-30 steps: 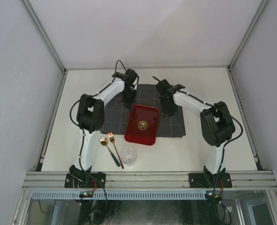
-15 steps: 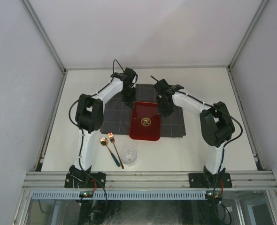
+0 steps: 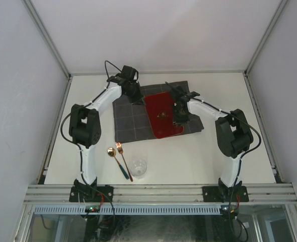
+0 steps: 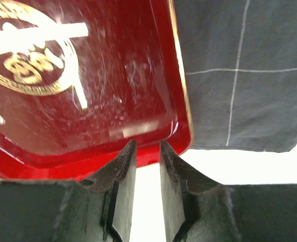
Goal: Set the dinner table for one person
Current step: Place the plate on the napkin.
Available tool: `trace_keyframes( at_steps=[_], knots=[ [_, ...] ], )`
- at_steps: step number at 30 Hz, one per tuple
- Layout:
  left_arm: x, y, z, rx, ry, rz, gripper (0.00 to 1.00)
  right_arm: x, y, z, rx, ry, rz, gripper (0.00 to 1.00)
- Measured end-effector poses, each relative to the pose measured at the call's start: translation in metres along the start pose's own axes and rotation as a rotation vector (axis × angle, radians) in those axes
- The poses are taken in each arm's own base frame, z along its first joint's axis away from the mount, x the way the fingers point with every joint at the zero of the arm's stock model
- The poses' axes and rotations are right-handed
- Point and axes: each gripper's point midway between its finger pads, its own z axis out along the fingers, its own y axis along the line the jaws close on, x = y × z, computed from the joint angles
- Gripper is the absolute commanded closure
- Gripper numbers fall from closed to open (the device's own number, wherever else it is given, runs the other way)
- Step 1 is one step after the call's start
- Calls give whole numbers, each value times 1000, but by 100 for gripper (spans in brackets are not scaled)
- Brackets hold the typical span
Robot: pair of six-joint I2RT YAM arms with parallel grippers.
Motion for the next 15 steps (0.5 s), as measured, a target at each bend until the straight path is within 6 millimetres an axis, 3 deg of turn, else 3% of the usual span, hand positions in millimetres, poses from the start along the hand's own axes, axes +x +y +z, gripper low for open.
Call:
trace_keyframes(
  at_steps=[6, 15],
  knots=[
    [-12, -10, -5, 59, -34, -45, 100, -5, -13, -3, 28, -16, 31, 76],
    [0, 11, 9, 36, -7, -130, 100, -12, -26, -3, 71, -39, 58, 76]
  ],
)
